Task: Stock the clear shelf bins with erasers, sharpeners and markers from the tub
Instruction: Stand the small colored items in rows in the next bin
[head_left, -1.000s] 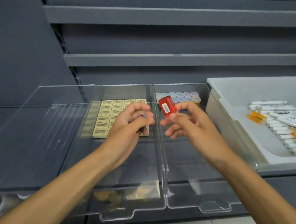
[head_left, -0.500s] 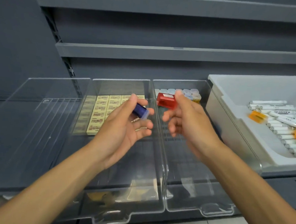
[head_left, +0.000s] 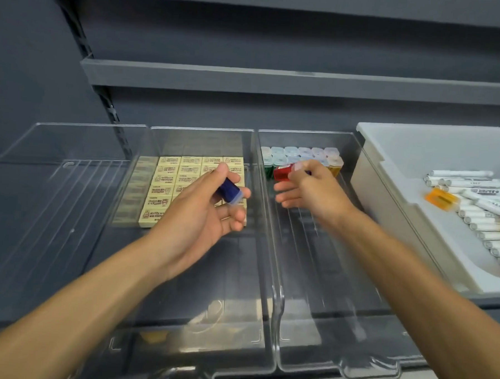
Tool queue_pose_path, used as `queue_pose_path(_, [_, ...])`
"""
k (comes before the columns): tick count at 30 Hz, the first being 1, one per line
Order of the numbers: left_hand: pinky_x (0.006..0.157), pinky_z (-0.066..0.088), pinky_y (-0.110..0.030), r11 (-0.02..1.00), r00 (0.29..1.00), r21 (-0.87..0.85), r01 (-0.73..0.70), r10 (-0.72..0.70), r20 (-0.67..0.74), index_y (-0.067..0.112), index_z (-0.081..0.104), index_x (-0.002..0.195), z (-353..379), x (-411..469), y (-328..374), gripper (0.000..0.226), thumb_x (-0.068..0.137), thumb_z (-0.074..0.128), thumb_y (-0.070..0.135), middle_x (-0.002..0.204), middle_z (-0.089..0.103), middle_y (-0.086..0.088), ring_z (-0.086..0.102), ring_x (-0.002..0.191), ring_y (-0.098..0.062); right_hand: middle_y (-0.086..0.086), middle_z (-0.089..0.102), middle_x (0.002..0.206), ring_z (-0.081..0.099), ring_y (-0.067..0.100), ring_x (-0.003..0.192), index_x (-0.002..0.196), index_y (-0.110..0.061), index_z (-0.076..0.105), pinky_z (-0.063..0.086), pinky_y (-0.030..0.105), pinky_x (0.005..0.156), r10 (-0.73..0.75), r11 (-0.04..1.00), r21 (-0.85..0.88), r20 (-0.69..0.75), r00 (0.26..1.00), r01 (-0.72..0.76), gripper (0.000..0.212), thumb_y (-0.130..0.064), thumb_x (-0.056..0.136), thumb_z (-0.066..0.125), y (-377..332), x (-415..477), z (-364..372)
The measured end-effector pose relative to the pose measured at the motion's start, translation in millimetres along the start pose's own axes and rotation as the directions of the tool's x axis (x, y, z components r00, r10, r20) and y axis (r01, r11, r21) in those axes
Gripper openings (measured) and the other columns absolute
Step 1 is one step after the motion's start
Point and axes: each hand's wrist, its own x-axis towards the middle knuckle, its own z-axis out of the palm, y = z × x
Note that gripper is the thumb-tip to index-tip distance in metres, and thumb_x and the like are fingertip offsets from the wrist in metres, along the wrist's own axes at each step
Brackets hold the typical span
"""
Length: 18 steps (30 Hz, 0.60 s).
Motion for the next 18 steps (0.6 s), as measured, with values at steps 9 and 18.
queue_pose_path(9, [0.061,0.043,-0.028,0.942,0.989,0.306,-0.139,0.145,0.004,0.017,0.059,0.106,1.2,17.8,-12.1,0.010,0.097,0.054,0.013,0.081,0.056,-0.001,0.050,0.063,-0.012,0.002,0.070,0.085,0.064,0.028,0.087,0.103,-0.019,0.045,0.048,0.036,0.077,-0.334,0.730,-0.643,-0.037,0.942,0.234,0.024,-0.036,0.092,0.058,21.5,24.3,17.8])
queue_pose_path(18, [0.054,0.038,-0.028,0.727,0.952,0.623,-0.290,0.285,0.110,0.007,0.054,0.102,-5.6,13.7,-10.9,0.023,0.099,0.050,0.030,0.060,0.045,0.010,0.041,0.057,-0.009,-0.003,0.066,0.065,0.064,0.013,0.063,0.104,-0.016,0.042,0.052,0.033,0.068,-0.280,0.836,-0.473,0.068,0.958,0.278,0.023,-0.009,0.089,0.058,17.5,27.0,19.0])
